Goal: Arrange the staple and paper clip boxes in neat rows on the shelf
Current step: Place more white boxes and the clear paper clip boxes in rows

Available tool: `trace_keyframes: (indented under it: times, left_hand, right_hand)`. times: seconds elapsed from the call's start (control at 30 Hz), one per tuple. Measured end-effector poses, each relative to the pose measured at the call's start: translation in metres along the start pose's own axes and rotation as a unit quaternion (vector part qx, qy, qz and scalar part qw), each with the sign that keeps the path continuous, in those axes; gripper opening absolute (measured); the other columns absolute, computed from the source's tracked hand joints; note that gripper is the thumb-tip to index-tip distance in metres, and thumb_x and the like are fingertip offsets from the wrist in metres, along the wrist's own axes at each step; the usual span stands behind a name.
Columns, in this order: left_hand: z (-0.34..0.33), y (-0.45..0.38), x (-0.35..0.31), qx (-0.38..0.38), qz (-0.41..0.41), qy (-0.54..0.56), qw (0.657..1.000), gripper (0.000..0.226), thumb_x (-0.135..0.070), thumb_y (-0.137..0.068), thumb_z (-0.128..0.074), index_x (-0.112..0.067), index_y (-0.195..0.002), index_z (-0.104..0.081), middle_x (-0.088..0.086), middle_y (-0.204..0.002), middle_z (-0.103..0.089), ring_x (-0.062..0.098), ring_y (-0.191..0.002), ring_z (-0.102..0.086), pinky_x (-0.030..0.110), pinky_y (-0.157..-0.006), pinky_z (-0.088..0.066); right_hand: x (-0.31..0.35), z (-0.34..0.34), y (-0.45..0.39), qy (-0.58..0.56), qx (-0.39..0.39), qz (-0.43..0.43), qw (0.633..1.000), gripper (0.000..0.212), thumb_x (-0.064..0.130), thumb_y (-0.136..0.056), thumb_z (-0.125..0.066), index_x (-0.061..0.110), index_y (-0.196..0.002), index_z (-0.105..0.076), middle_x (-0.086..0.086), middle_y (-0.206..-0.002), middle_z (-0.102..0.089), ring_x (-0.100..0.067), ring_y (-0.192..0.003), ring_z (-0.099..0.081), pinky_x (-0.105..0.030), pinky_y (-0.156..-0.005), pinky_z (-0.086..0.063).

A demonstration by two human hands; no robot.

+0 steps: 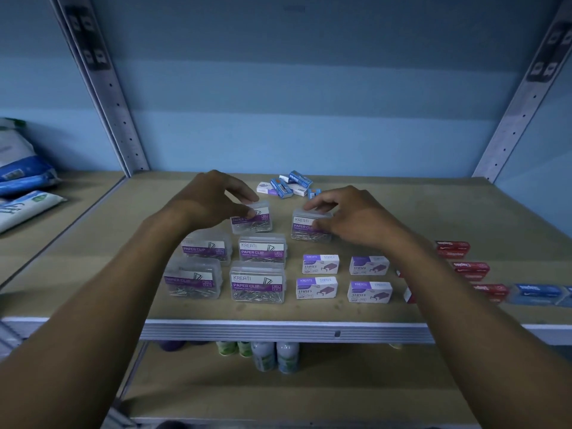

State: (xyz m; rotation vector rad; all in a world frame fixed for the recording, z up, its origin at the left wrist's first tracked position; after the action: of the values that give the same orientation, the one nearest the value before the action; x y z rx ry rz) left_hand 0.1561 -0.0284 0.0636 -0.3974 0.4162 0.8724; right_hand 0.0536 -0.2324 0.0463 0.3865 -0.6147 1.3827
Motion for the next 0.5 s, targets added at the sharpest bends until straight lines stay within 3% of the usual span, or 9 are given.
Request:
trace_keyframes:
  times: [0.13,0.27,0.4,0.5]
  left_hand:
    - [0.017,0.012,0.017,0.006,0.018,0.0,1.0,0.026,-0.025,-0.078,-0.08,-0.031,-0.103,-0.076,-0.016,-0.102,-0.071,-0.003,-0.088,-0.063,0.015,-0.07,-0.042]
    - [0.027,0.025,0.033,0.003,0.026,0.0,1.0,0.024,-0.019,-0.081,-0.077,-0.031,-0.101,-0.076,-0.015,-0.105,-0.072,0.003,-0.089,-0.067,0.019,-0.072,-0.048]
    - [0.028,0.032,0.042,0.002,0.034,0.01,0.999,0.024,-0.016,-0.082,-0.076,-0.029,-0.101,-0.076,-0.014,-0.106,-0.073,0.006,-0.093,-0.066,0.029,-0.083,-0.054]
    - [0.028,0.034,0.047,-0.004,0.037,0.016,0.999,0.023,-0.016,-0.081,-0.077,-0.029,-0.1,-0.077,-0.015,-0.102,-0.073,0.004,-0.091,-0.066,0.02,-0.077,-0.051]
  right_hand:
    - [0.019,-0.017,-0.008,-0.016,0.007,0.025,1.0,0.034,0.023,-0.082,-0.079,0.035,-0.114,-0.073,0.013,-0.107,-0.069,0.004,-0.094,-0.062,-0.004,-0.066,-0.036]
    - [0.039,-0.029,-0.014,-0.032,0.011,0.052,0.998,0.035,0.023,-0.083,-0.079,0.034,-0.116,-0.073,0.013,-0.105,-0.068,0.013,-0.079,-0.057,0.003,-0.06,-0.034]
    - [0.051,-0.042,-0.021,-0.037,0.025,0.061,0.997,0.032,0.021,-0.084,-0.079,0.031,-0.114,-0.074,0.015,-0.106,-0.069,0.023,-0.069,-0.053,0.003,-0.061,-0.035]
    - [0.053,-0.048,-0.022,-0.025,0.036,0.06,0.997,0.033,0.021,-0.084,-0.078,0.031,-0.115,-0.074,0.016,-0.107,-0.069,0.023,-0.068,-0.052,0.002,-0.06,-0.035]
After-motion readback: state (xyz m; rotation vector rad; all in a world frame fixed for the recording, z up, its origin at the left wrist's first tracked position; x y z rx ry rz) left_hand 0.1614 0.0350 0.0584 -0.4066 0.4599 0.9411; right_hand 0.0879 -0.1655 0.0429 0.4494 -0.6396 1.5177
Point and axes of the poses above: each hand's wrist, its own y-axis away from the middle knuckle, its own z-axis out of the back of the hand, x = y × z, the point moved 9 cm from there along -y, towards the middle knuckle
